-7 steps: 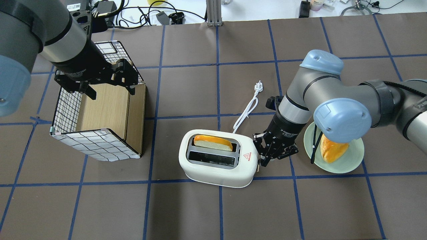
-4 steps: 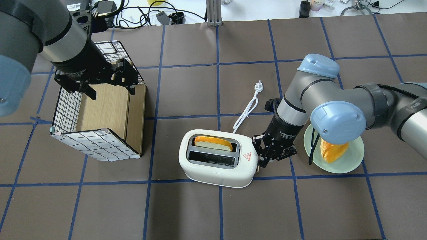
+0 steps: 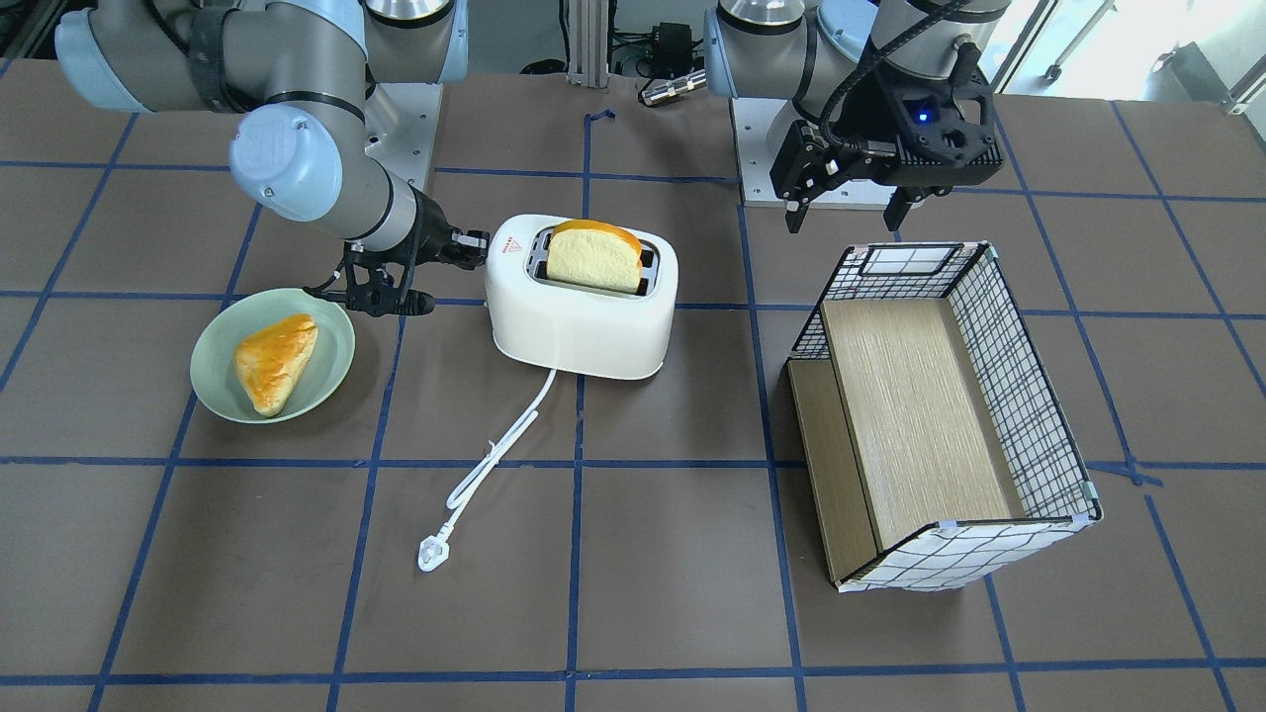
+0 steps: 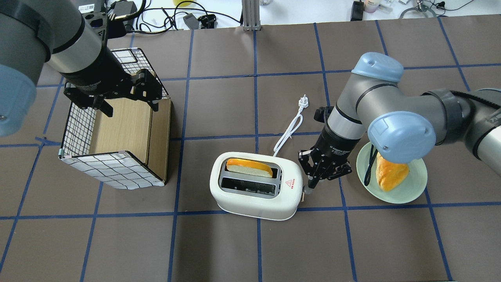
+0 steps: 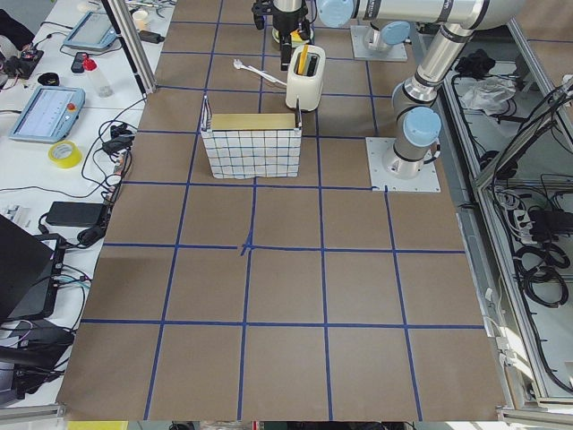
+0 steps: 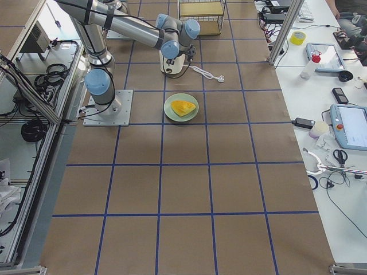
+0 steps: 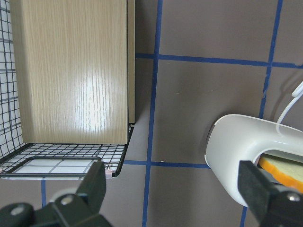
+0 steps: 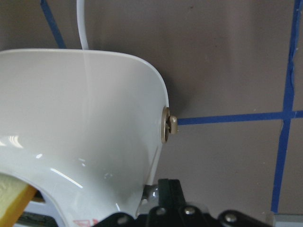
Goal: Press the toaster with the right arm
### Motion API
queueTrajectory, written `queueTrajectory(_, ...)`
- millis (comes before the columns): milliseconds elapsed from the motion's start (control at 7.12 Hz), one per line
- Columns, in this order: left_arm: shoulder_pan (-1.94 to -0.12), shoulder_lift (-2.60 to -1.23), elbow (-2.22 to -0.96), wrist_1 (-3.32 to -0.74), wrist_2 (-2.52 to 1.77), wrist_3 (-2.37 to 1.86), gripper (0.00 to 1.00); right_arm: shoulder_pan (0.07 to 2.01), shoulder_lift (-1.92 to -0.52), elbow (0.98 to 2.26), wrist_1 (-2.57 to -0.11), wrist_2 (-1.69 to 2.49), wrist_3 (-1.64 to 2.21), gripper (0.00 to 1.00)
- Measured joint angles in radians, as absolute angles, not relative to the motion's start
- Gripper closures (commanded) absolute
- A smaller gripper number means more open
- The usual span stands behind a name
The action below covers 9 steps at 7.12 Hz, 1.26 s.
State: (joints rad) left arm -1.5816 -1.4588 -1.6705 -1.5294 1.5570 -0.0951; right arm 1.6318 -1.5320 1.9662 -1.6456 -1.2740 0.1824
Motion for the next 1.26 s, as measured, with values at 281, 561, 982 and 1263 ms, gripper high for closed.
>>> queueTrajectory(281, -1.582, -1.459, -1.670, -1.529, 1.557, -0.095, 0.00, 1.628, -1.572, 1.880, -1.627, -1.325, 0.211, 0.00)
queueTrajectory(561, -1.582, -1.459, -1.671, -1.529, 1.557, -0.095, 0.00, 1.619, -1.583, 1.769, -1.578, -1.436, 0.200, 0.00)
queueTrajectory(982, -1.582, -1.459, -1.671, -1.529, 1.557, -0.095, 0.00, 1.564, -1.583, 1.608, -1.519, -1.557, 0.052, 0.00)
queueTrajectory(1263, -1.582, -1.459, -1.671, -1.529, 1.557, -0.095, 0.00, 1.520, -1.584, 1.524, -1.437, -1.571, -0.010, 0.00)
